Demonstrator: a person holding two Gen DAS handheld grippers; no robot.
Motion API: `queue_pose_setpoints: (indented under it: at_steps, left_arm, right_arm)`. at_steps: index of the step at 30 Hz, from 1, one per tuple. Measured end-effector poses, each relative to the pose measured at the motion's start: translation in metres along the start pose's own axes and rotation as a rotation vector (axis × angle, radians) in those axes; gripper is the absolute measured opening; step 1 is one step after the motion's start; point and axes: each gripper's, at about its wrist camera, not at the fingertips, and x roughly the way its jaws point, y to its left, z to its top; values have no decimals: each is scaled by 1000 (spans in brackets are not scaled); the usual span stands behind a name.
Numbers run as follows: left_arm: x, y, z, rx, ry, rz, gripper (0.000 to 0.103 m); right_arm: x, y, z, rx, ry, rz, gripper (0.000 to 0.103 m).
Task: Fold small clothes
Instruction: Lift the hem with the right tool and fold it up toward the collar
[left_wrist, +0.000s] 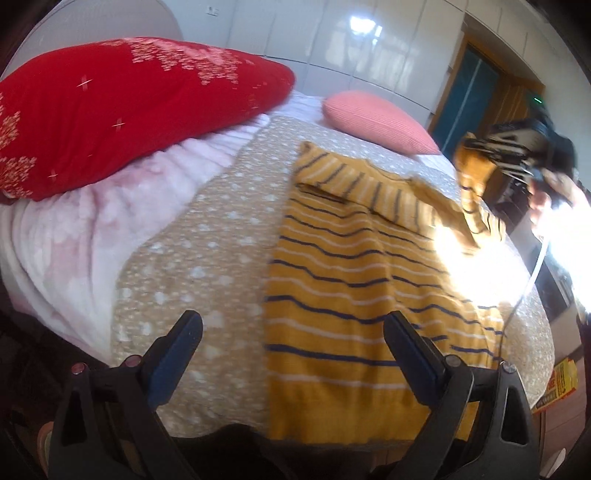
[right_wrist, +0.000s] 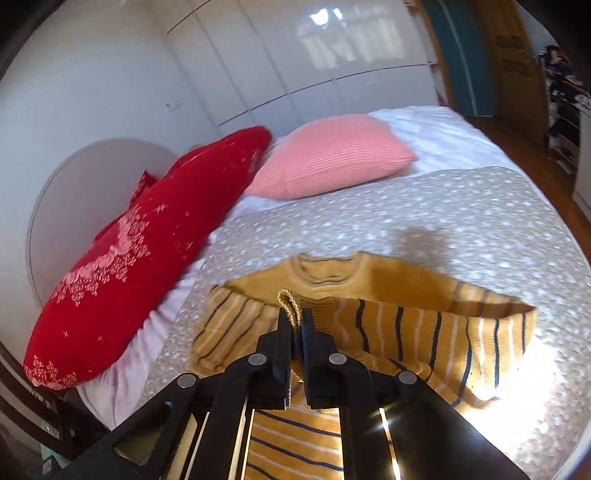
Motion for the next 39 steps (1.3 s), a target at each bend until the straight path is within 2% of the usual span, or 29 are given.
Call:
queue_pose_setpoints:
  at_steps: [4,7,10,11,13,14,15,18,19,21,22,25,29,31,32,33,34,35,39]
  left_arm:
    - [4,32,-4,-56,12,25,98]
    - [5,49,-8,-92,22,32,98]
    - [4,59,-10,-109,24,42,98]
    - [4,62,-10,-114,25,45,98]
    - [6,65,-11,-125,30,45,98]
    - [7,66,-11,-131,32,43,98]
    - [7,66,-11,-134,33,42,98]
    - [7,66,-11,-139,30,38,98]
    - [8,65,-11,-139,30,37,98]
    - [11,62,-11,-140,33,33,98]
    - [13,61,-11,-143,37,27,98]
    - [18,56,-10,-154,47,6,98]
    - [17,48,-11,-146,46,-2,98]
    - [14,47,-12,-133,40,9,98]
    - [13,49,-13,-130,38,16,98]
    - [12,51,-13,-132,36,22,98]
    - [11,53,-14,-137,35,25,98]
    - [11,57,-14,-144,35,23,98]
    - [12,63,-15,-151,33,9,98]
  right_arm:
    - [96,58,-5,-69,128,24,5]
    - [165,82,-18,-89,223,-5,5]
    - [213,98,-34,-112,293,-20,11]
    - [222,100,-38,-98,307,-3,11]
    - [238,105,-46,-43,370,109,16]
    - [243,107,-50,-20,401,160,23]
    - [242,111,-53,-15,414,198,24]
    - [219,124,-53,-76,373,264,28]
    - [207,123,-50,-92,348,257,30]
    - [188,112,-46,-104,305,173,46]
    - [182,106,-45,-115,293,136,48]
    - [174,93,-48,-167,306,62,49]
    - [184,88,-51,-171,322,38,54]
    - [192,92,-55,-208,317,-13,54]
    - [198,95,-58,-234,319,-48,45]
    - [206,100,-60,-262,331,-88,15]
    - [211,103,-62,-293,338,-130,3]
    - [212,104,-63,-304,327,-150,4]
    - [199,112,-54,-276,242,-144,4]
